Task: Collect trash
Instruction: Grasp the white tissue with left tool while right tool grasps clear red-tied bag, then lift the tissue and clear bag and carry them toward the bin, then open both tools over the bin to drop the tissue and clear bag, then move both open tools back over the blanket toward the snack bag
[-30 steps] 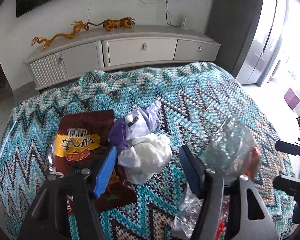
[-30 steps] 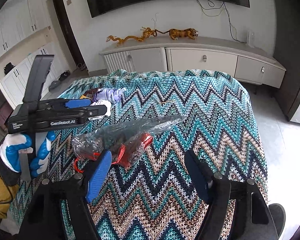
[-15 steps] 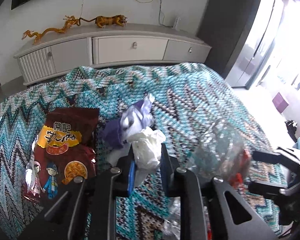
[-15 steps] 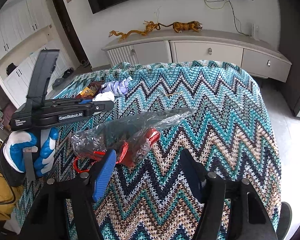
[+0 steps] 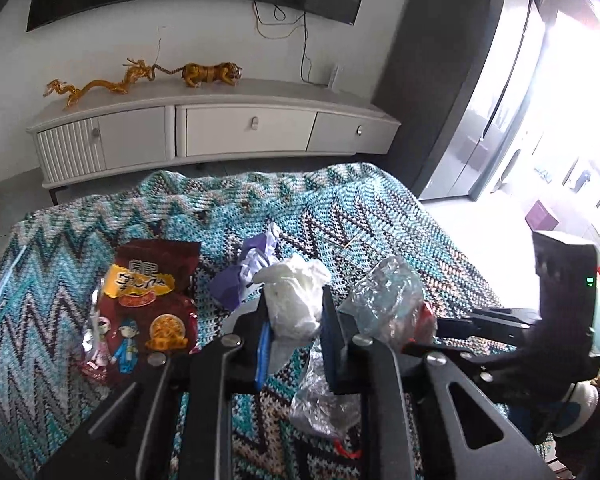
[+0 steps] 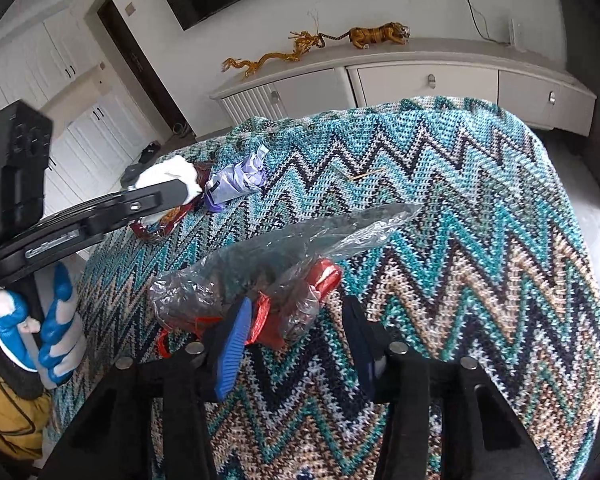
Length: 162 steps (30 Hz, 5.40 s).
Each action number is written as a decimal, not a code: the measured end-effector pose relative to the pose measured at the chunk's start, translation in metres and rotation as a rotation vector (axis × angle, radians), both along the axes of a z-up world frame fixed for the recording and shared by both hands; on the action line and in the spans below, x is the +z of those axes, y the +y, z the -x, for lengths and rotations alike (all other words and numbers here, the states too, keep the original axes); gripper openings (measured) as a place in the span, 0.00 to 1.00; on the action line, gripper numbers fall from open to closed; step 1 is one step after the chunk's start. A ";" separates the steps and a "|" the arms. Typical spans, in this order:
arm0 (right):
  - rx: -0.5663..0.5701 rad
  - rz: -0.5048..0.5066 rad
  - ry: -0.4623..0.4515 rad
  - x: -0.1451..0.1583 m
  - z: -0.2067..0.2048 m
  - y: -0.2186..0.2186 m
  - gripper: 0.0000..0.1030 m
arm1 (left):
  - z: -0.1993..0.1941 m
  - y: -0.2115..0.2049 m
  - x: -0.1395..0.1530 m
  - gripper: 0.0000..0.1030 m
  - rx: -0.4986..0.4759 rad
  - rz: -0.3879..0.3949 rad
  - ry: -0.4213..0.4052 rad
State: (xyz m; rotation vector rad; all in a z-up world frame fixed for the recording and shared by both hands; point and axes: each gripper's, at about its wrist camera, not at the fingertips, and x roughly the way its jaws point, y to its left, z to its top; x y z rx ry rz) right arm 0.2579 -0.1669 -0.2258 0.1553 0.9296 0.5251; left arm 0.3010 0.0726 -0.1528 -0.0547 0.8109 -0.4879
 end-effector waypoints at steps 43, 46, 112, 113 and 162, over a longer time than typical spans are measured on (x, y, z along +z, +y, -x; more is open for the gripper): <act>-0.169 -0.023 -0.357 0.141 0.135 -0.089 0.10 | 0.108 0.012 0.126 0.19 0.044 0.078 -0.216; -0.207 -0.019 -0.370 0.145 0.144 -0.108 0.10 | 0.109 -0.005 0.131 0.19 0.015 0.083 -0.217; -0.843 0.207 -0.101 0.003 0.219 -0.384 0.54 | 0.122 -0.364 0.038 0.57 -0.343 0.005 0.027; -0.837 0.208 -0.121 0.012 0.219 -0.379 0.56 | 0.122 -0.352 0.043 0.57 -0.323 0.003 0.005; -0.261 0.201 -0.682 0.226 0.157 -0.036 1.00 | 0.147 0.108 0.180 0.91 0.597 -0.133 -0.530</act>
